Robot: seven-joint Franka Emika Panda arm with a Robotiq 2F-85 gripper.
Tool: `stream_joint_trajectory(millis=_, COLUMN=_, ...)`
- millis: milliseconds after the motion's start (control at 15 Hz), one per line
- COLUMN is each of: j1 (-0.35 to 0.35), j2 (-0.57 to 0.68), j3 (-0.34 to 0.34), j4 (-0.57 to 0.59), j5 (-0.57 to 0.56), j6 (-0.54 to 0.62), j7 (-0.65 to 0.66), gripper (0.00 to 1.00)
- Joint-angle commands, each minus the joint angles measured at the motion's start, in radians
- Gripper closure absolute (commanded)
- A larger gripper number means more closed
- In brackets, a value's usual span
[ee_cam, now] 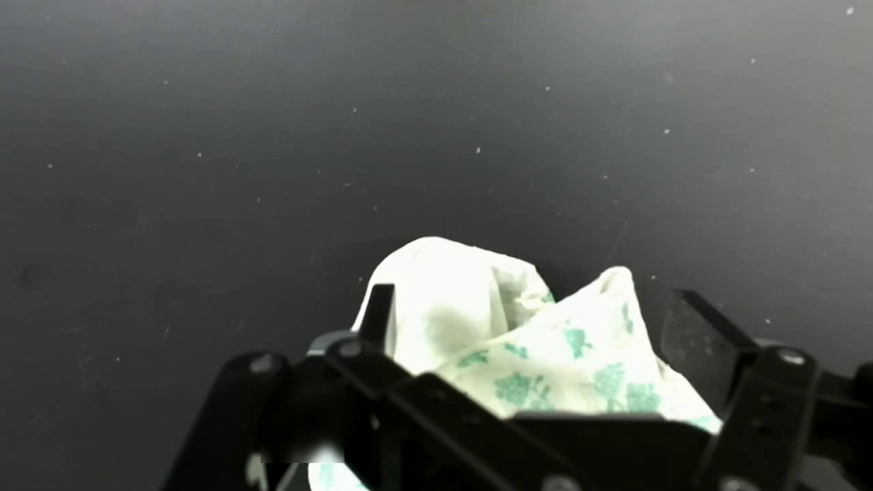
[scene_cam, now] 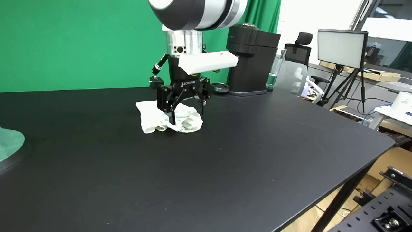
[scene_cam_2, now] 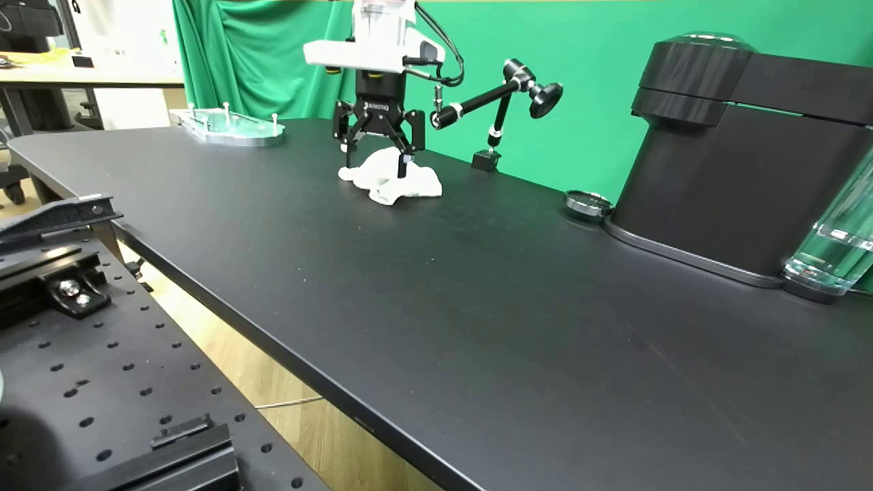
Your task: Hang the cloth on the stand
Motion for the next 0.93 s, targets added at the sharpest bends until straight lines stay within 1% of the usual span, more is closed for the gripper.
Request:
stream_joint_trajectory(millis=0, j1=0.009, j2=0.024, j3=-0.013, j4=0.026, j5=0.003, j6=0.039, j7=0.004, gripper=0.00)
stream_joint_trajectory(millis=67, j1=0.009, j2=0.027, j3=-0.013, j4=0.028, j5=0.005, j6=0.053, j7=0.001, gripper=0.00)
stream_joint_trajectory(millis=133, j1=0.008, j2=0.031, j3=-0.012, j4=0.030, j5=0.008, j6=0.065, j7=-0.004, gripper=0.25)
stream_joint_trajectory(millis=200, j1=0.008, j2=0.035, j3=-0.012, j4=0.032, j5=0.008, j6=0.075, j7=-0.006, gripper=0.26)
stream_joint_trajectory(millis=267, j1=0.008, j2=0.040, j3=-0.013, j4=0.035, j5=0.009, j6=0.084, j7=-0.008, gripper=0.32)
stream_joint_trajectory(millis=333, j1=0.008, j2=0.044, j3=-0.013, j4=0.038, j5=0.010, j6=0.087, j7=-0.010, gripper=0.40)
stream_joint_trajectory(millis=867, j1=0.009, j2=0.056, j3=-0.012, j4=0.031, j5=0.017, j6=0.104, j7=-0.023, gripper=0.96)
